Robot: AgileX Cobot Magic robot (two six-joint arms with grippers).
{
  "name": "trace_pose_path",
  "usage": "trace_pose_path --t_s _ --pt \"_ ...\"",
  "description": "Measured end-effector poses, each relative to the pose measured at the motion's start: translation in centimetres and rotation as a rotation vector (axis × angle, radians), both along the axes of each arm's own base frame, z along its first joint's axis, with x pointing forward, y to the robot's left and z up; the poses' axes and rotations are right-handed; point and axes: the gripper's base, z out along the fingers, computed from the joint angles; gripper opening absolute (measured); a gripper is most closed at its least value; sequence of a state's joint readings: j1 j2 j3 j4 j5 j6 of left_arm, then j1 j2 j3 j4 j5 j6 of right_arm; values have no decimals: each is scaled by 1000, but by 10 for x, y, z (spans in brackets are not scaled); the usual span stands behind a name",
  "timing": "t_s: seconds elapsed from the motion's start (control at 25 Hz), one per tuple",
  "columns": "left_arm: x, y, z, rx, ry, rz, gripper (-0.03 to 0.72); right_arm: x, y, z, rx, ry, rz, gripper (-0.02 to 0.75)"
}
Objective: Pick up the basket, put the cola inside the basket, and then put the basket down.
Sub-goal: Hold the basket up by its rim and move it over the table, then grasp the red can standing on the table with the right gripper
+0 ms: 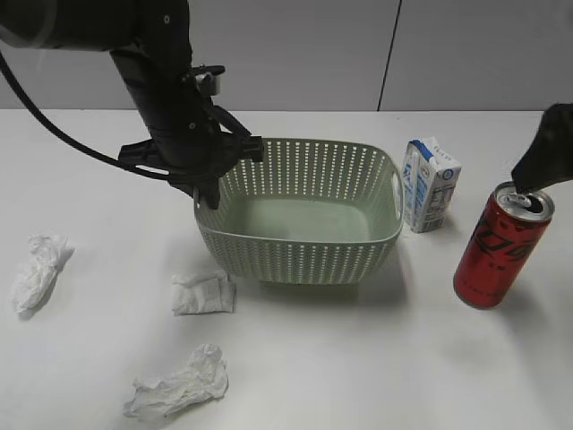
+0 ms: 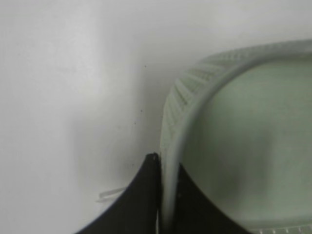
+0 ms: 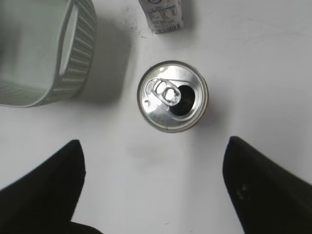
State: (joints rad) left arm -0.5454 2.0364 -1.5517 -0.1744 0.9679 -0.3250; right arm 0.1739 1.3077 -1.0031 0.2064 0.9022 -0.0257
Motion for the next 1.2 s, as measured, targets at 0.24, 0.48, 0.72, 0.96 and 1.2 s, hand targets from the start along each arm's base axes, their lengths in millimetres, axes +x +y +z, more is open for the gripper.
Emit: trace_pose_path --t_s 0.24,0.48,0.72,0.96,1.2 --pt "0 1 0 7 -6 -4 -1 23 10 -27 -61 28 -42 673" --pt "1 1 0 10 -8 -5 -1 40 11 -52 -95 65 -81 673" --pt "1 1 0 9 -10 -5 -1 50 12 -77 -114 139 -88 659" --pt "1 1 0 9 -10 -5 -1 50 13 -84 -119 174 -89 518" --pt "1 1 0 9 -9 -4 -1 44 12 -76 -110 192 -88 502"
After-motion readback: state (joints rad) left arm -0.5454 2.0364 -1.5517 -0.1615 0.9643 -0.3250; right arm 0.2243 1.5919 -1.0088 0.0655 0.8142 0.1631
